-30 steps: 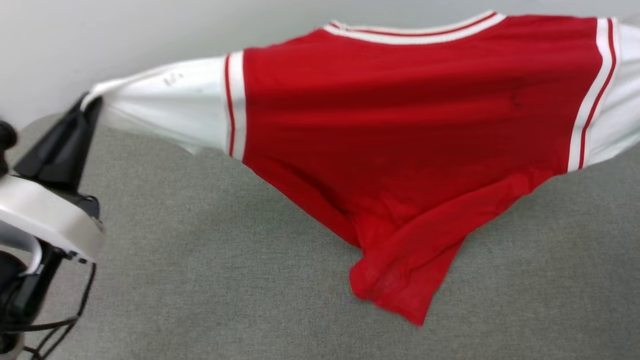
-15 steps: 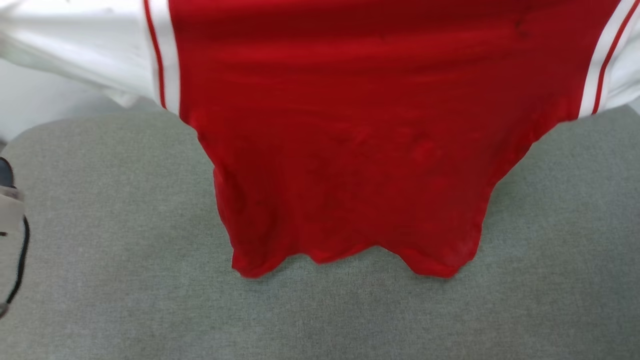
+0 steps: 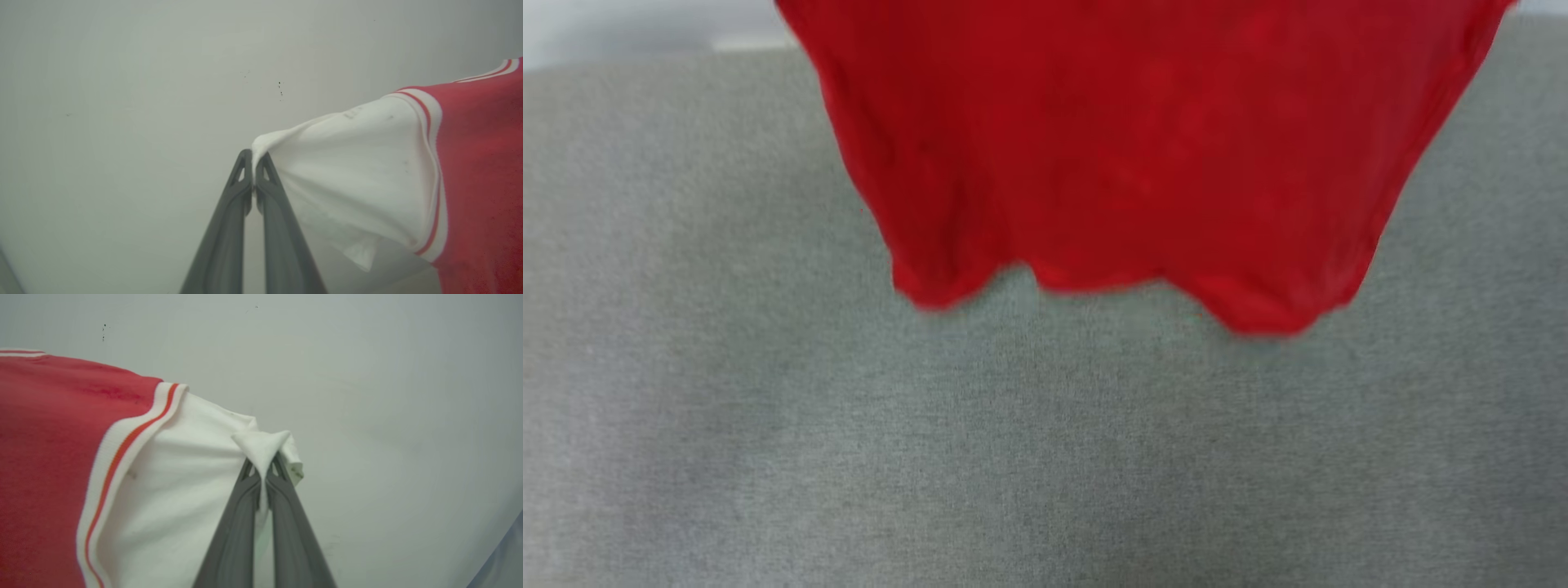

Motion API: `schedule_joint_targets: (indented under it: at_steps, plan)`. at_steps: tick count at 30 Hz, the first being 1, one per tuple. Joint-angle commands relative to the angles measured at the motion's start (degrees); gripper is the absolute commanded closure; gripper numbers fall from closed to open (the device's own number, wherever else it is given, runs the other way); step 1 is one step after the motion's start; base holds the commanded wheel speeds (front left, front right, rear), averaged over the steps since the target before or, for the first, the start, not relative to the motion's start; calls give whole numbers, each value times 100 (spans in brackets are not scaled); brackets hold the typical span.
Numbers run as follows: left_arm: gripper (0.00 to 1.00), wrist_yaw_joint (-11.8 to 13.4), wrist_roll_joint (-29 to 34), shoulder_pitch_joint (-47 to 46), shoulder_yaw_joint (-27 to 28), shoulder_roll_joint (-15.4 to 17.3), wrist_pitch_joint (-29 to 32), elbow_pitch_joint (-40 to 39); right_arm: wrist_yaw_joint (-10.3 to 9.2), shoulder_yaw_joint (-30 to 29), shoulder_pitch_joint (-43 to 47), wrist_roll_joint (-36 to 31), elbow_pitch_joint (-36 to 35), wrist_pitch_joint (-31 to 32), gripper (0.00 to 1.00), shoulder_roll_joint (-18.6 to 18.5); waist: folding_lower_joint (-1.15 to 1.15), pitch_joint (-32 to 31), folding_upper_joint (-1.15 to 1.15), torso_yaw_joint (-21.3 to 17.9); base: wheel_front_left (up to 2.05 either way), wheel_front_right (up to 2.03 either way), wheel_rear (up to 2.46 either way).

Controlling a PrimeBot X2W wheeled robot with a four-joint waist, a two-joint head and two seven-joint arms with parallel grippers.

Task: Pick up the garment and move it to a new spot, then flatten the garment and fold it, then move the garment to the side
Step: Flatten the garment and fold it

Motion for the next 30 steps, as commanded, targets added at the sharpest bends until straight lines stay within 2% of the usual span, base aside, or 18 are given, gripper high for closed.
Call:
schedule_joint_targets:
  at_steps: [1,5,11,18,24,30]
  plan:
    - [100,-82,34,-429,-93,49,4,224,-10,12,-416,-94,172,-64,100,7,-1,651,0,91,0,0,0]
    - [100,-297,3,-1602,-444,-57,66,860,-11,117,-1299,-473,723,-259,100,-188,-1,1159,0,176,0,0,0]
    - [100,-551,392,-3400,-964,-368,-152,2037,-11,287,-2550,-878,1724,-672,100,-222,-1,1728,0,306,0,0,0]
    - [100,-758,816,-4854,-1417,-832,-686,3501,-11,92,-3604,-1322,2923,-1419,100,157,-1,2130,0,395,0,0,0]
    - [100,-908,930,-5101,-1720,-1178,-1273,4489,-11,5,-3728,-1641,3716,-2025,100,398,-1,2284,0,482,0,0,0]
    - [100,-1035,891,-4598,-2057,-1417,-1864,5058,-10,12,-3304,-1568,4212,-2548,100,521,-1,2209,0,549,0,0,0]
